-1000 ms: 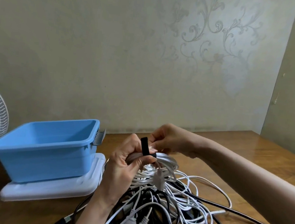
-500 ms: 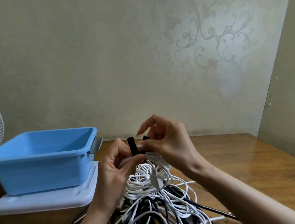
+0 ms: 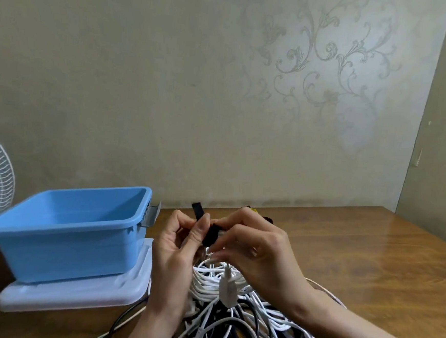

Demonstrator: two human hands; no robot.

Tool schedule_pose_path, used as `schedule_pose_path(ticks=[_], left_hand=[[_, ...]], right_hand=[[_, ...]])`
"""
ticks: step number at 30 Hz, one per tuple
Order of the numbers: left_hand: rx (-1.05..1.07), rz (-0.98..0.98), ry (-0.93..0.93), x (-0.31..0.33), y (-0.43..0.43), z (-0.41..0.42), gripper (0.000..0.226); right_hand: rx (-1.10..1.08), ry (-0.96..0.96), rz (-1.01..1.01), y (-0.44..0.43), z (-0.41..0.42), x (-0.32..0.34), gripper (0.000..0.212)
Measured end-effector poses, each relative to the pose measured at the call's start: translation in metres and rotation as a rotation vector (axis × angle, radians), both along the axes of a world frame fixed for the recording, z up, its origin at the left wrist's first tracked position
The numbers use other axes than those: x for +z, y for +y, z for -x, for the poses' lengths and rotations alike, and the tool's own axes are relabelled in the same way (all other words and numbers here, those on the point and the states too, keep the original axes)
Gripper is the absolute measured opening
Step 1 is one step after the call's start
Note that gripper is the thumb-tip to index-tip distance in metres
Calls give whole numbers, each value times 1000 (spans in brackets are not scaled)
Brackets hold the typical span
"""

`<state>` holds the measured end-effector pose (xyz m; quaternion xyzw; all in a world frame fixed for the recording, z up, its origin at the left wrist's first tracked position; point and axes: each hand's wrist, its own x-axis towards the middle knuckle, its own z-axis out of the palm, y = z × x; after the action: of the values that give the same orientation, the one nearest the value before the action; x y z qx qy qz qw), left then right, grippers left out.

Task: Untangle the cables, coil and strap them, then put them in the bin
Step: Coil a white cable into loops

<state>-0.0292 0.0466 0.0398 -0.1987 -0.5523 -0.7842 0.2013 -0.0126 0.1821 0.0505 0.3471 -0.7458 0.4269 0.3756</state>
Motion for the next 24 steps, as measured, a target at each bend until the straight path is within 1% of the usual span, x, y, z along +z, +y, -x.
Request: schedule_pose_path(ticks=[2,3,5,6,8,9,11,13,15,18,22,24], left_hand=[[-2,-31,-20,2,2,-2,27],[-1,-39,-26,2,3,-3,24],[-14,-44,-37,3,6,-5,22],[-14,-45,-37,2,5,-5,23],[3,-37,-24,1,4,-4,31],[14,-35,-19,1,3,-3,34],[20,-54,-26,3,3,-3,35],[-13,-88,-45,4,3,-3,26],[-42,-70,-40,4,1,-3,20],[-31,16,21,5,-5,-3,20],[-29,140,113,8,-14,0,18],[-45,178,139,7,-17,3,25]], right_hand=[[-30,64,-40,2,3,-5,10],[-48,73,-20,2,5,-7,17],[-67,1,122,1,4,-9,35],[-29,-57,203,-1,5,-10,40],[66,-115,283,-3,7,-13,40],[90,-97,276,-4,8,-14,34],[68,12,207,-4,11,-15,18],[20,92,134,-4,14,-15,13],[-14,133,80,-4,15,-14,12],[-60,201,-6,-1,16,-14,10],[-54,224,-60,1,13,-12,24],[-52,224,-83,3,12,-11,25]])
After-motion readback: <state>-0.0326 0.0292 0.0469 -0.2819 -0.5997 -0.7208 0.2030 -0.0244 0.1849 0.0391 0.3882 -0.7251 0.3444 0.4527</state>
